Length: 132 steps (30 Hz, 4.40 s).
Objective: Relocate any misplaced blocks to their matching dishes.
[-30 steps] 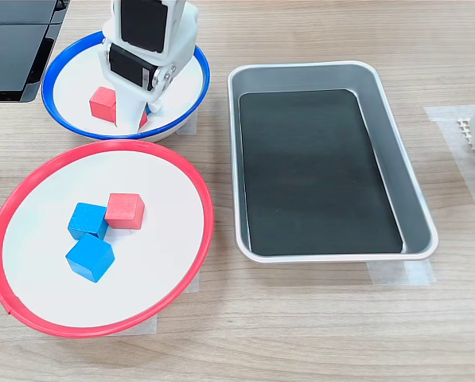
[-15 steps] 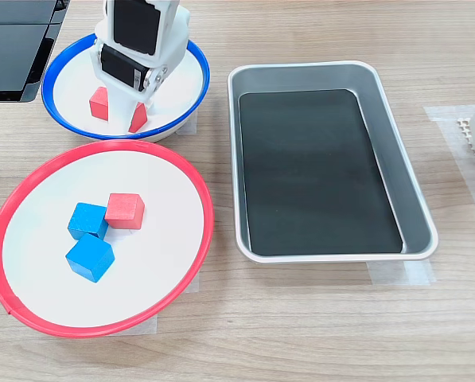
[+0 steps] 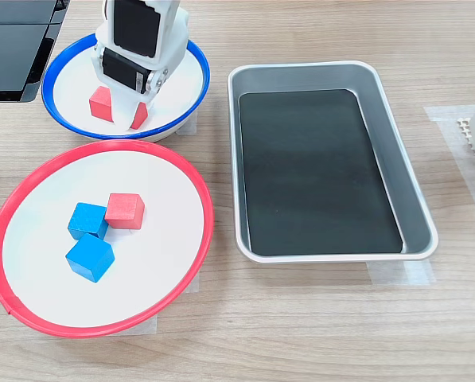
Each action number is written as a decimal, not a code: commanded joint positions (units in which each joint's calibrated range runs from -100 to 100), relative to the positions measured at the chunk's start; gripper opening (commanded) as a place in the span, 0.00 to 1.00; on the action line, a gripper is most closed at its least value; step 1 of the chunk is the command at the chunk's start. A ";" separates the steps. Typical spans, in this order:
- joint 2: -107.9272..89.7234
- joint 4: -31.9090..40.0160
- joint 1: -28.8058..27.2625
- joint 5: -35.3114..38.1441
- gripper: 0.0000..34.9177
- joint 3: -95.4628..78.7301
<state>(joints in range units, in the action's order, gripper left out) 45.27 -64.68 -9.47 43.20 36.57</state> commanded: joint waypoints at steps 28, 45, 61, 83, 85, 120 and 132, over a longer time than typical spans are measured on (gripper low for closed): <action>-20.41 -5.77 12.72 -5.76 0.01 -7.58; -19.13 -4.53 21.85 -6.15 0.01 -16.04; -18.02 -4.53 19.40 -3.27 0.07 -18.04; -17.00 -3.70 19.40 -4.30 0.30 -13.40; -17.08 -4.12 19.77 -4.59 0.32 -13.13; -9.49 2.82 22.79 -17.09 0.45 -7.03; -9.75 -0.49 25.23 -17.48 0.48 -6.30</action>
<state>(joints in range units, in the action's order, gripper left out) 36.23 -64.27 15.49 26.06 27.86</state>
